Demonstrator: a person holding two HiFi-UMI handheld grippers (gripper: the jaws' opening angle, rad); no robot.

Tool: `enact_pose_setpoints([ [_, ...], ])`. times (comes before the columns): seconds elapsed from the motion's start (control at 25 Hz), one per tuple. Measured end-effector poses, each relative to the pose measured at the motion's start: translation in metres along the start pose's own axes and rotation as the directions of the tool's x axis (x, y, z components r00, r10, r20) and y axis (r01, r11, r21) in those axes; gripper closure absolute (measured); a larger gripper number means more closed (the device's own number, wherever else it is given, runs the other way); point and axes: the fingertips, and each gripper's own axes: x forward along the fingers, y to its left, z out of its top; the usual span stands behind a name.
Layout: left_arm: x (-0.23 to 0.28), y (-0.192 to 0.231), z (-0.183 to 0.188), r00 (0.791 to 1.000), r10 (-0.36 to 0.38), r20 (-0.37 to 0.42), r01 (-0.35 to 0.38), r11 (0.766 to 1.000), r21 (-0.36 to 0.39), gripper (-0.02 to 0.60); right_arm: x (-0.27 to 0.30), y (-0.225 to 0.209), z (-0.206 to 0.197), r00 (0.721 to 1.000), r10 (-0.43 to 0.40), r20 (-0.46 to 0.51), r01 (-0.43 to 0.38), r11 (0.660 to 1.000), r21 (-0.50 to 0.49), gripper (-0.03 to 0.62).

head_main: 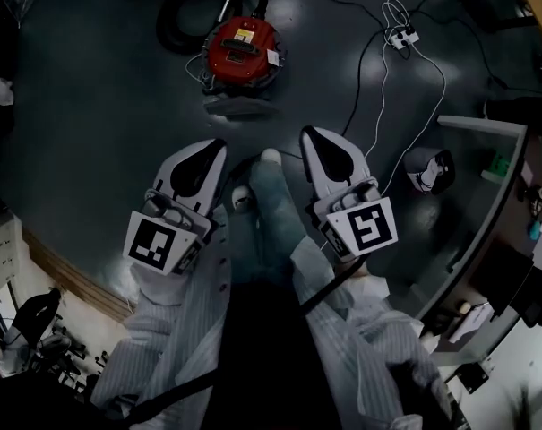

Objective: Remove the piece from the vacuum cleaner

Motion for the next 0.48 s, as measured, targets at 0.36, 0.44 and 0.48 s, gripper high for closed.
enact_pose_setpoints([
  [0.36,0.092,0.076,-0.087,0.988,0.020,-0.151,-0.017,1.000,0.020,0.568,0.105,-0.080,-0.084,0.988,0.006,-0.155,-0.010,1.000,-0.024,0.592],
  [0.44,0.109,0.090,-0.119,0.982,0.003,-0.191,0.001,1.000,0.021,0.568,0.125,-0.098,-0.118,0.983,-0.017,-0.182,0.011,0.999,-0.031,0.592],
  [0.48,0.118,0.096,-0.137,0.977,-0.006,-0.211,0.012,1.000,0.027,0.568,0.134,-0.106,-0.136,0.981,-0.028,-0.193,0.023,0.999,-0.025,0.592],
])
